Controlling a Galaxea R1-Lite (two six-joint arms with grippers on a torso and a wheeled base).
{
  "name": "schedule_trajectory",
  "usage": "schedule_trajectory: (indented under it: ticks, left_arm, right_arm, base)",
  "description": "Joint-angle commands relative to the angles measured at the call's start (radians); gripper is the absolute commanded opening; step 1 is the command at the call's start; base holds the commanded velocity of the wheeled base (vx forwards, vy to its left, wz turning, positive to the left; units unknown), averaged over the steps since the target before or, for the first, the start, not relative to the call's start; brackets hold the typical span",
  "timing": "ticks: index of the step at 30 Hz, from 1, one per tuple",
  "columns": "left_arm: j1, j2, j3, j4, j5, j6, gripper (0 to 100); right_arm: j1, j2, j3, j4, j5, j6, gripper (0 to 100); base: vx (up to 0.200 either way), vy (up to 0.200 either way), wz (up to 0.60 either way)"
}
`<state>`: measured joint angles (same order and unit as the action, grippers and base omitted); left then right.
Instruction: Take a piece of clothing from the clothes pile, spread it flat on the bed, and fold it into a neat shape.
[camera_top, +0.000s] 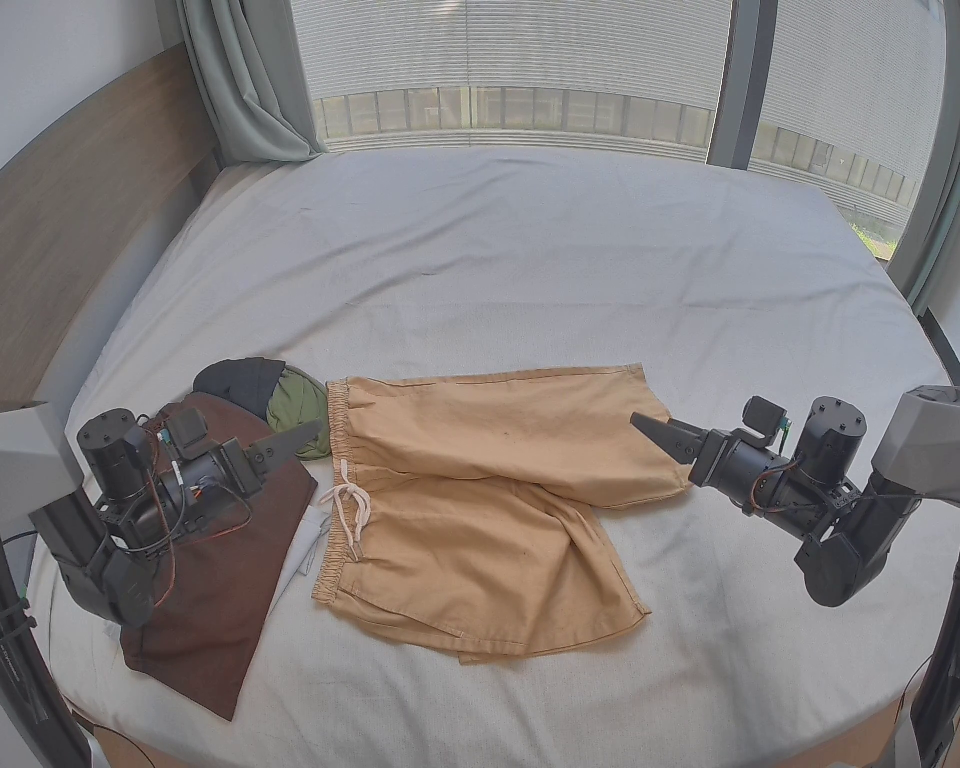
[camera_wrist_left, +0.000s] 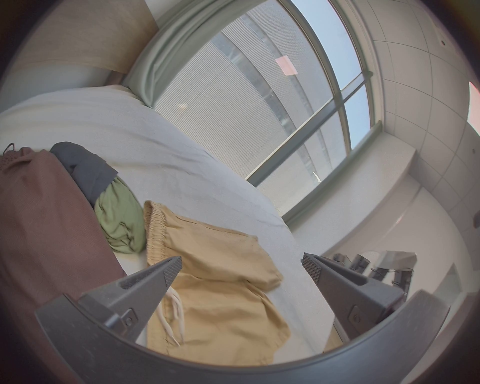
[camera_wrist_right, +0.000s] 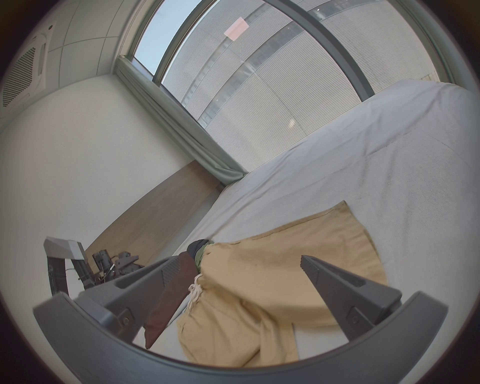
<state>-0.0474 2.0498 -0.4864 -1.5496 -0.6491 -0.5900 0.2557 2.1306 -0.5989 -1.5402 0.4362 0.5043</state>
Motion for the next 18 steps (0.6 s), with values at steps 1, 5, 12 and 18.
schedule_trajectory:
  ticks: [1, 5, 12, 18]
  left_arm:
    - [0.028, -0.120, 0.086, 0.000, -0.072, 0.007, 100]
    - [0.038, -0.143, 0.138, 0.000, -0.136, 0.013, 100]
    - [0.078, -0.149, 0.193, 0.002, -0.227, 0.136, 100]
    - [0.081, -0.146, 0.209, 0.002, -0.262, 0.180, 100]
  right_arm:
    - [0.034, -0.063, 0.079, 0.000, 0.004, -0.024, 100]
    - [0.051, -0.066, 0.116, 0.000, 0.004, -0.030, 100]
    - [0.048, -0.109, 0.194, 0.000, 0.044, -0.041, 100]
    - [0.062, -0.149, 0.251, 0.002, 0.038, -0.027, 100]
  base:
    - [0.000, 0.000, 0.00]
    - [0.000, 0.000, 0.00]
    - [0.000, 0.000, 0.00]
    - [0.000, 0.000, 0.00]
